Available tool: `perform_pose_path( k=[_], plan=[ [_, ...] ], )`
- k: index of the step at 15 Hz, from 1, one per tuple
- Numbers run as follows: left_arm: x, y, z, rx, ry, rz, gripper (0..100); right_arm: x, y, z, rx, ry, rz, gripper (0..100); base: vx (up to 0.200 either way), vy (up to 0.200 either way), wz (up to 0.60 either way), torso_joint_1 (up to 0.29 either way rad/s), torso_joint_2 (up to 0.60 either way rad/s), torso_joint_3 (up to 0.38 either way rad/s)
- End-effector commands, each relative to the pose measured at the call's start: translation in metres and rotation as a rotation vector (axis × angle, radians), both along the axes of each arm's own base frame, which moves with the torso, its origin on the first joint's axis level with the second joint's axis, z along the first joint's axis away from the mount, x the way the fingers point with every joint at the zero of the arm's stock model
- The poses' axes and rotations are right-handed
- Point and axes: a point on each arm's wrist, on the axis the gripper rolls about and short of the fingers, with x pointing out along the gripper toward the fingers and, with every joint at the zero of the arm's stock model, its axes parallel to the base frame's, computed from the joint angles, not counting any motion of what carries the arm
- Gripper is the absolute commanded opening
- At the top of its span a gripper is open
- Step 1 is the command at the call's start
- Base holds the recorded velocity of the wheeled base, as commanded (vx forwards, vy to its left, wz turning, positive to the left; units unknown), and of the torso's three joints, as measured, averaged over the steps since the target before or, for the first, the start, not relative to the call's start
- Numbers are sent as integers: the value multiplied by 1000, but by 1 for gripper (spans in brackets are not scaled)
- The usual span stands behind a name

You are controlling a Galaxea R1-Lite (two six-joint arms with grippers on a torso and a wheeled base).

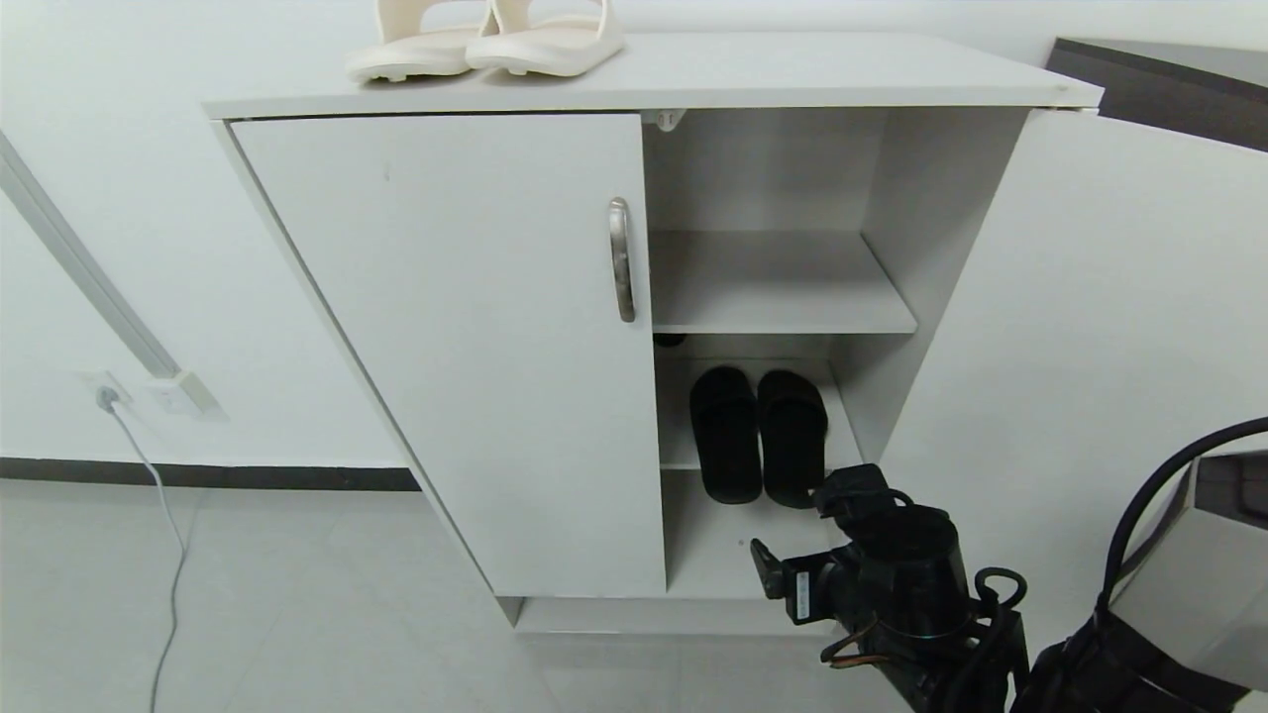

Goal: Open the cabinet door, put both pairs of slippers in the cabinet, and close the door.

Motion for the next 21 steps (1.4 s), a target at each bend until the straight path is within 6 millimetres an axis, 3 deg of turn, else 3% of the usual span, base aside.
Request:
perform_pose_path(
  k=[1,6,21],
  plan=[
    [0,0,0,0,1,0,0,0,3,-10,-14,15,5,100,-200,0,0,-2,-2,2],
    [0,0,0,0,1,0,0,-2,6,-10,0,-2,13,100,-200,0,0,4,1,3],
    [0,0,0,0,1,-1,0,-6,7,-10,4,-8,23,100,0,0,0,1,0,17]
  ],
)
